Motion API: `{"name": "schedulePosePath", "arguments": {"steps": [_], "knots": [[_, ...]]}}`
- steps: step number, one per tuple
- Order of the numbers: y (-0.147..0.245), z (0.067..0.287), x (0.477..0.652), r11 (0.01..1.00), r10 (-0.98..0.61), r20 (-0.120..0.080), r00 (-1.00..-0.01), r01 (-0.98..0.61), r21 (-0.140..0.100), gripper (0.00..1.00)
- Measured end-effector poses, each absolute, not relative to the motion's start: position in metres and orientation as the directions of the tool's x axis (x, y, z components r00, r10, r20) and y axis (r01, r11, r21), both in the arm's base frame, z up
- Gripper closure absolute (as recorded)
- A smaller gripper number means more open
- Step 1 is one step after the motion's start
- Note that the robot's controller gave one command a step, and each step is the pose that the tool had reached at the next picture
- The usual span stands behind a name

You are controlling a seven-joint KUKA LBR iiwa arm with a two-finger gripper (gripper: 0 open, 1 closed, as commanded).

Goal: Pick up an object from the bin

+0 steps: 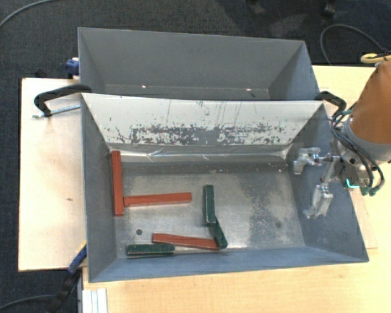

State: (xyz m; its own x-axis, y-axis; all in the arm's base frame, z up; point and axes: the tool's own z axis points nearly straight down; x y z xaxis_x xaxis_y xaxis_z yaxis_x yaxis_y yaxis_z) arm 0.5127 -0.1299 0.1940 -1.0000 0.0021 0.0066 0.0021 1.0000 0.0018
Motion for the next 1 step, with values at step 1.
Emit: {"name": "schedulePosePath", "arguments": {"steps": [1], "knots": [[-0.1338,0.1992,0.5312,0.984,-0.176,-0.007,-0.984,-0.176,-0.002,0.00]]}}
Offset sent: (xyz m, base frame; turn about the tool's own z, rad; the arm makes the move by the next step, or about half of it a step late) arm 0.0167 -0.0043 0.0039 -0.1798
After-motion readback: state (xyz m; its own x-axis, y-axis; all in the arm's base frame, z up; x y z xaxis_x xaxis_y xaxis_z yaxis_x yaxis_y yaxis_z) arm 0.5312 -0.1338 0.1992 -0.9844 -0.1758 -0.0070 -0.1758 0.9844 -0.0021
